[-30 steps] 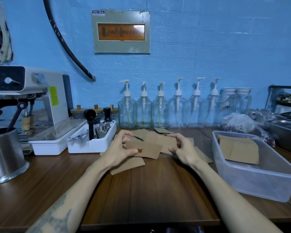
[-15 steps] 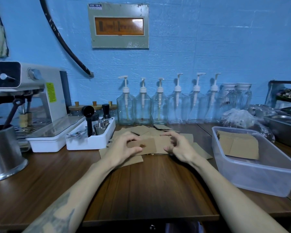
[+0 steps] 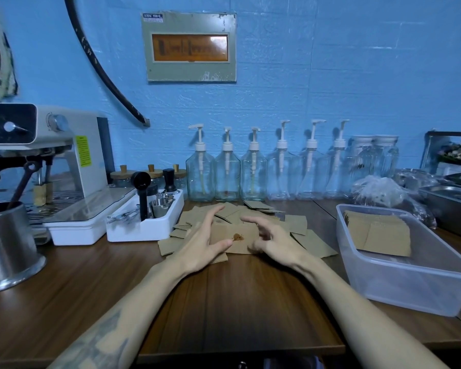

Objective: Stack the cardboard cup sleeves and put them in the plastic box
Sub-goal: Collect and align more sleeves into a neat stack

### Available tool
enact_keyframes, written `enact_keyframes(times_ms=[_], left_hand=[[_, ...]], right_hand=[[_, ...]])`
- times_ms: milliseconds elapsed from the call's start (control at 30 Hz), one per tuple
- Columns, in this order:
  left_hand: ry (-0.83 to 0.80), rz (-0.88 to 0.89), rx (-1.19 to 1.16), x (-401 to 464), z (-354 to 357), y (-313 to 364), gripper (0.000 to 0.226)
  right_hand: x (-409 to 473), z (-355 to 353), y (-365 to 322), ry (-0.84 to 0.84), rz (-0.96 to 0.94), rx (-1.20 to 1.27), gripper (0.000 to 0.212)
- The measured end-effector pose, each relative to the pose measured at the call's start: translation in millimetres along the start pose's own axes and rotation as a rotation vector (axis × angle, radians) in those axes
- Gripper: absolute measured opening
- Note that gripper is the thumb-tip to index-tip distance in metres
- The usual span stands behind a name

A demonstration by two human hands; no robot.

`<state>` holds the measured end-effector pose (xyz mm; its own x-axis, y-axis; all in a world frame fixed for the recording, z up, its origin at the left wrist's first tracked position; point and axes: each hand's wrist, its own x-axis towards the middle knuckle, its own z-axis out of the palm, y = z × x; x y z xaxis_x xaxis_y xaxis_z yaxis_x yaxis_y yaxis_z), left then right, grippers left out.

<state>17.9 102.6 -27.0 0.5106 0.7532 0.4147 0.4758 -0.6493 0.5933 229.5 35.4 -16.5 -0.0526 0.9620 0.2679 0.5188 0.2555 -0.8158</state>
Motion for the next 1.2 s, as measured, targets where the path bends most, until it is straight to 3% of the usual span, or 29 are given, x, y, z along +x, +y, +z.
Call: enact_keyframes(times_ms=[167,500,633,833,1000,1200], left_hand=[[-0.036,0.036,0.095,2,-1,-5,0.036],[-0.029,0.069,-0.008,3,1,-8,0.032],[0.073,-0.008,-0.066,3,-11,-9,0.037],[0.193,-0.017,0.074,6,-25,-27,0.014],[0.137,-0.015,0.164,12,-21,-33,0.022],[-0.013,-0.029,0.336,30,-15,-28,0.053]], right_hand=[[0,-4,4,0.050,-0.084,-0.064,0.053],[1,0,5,0.074,-0.074,-0.087,0.043],[2,-12,5,0.159,-0.042,-0.069,0.048],[8,-32,2,0.307,0.033,-0.105,0.041],[11,-34,14,0.304,0.072,-0.175,0.044],[11,-38,28,0.350,0.124,-0.230,0.045]])
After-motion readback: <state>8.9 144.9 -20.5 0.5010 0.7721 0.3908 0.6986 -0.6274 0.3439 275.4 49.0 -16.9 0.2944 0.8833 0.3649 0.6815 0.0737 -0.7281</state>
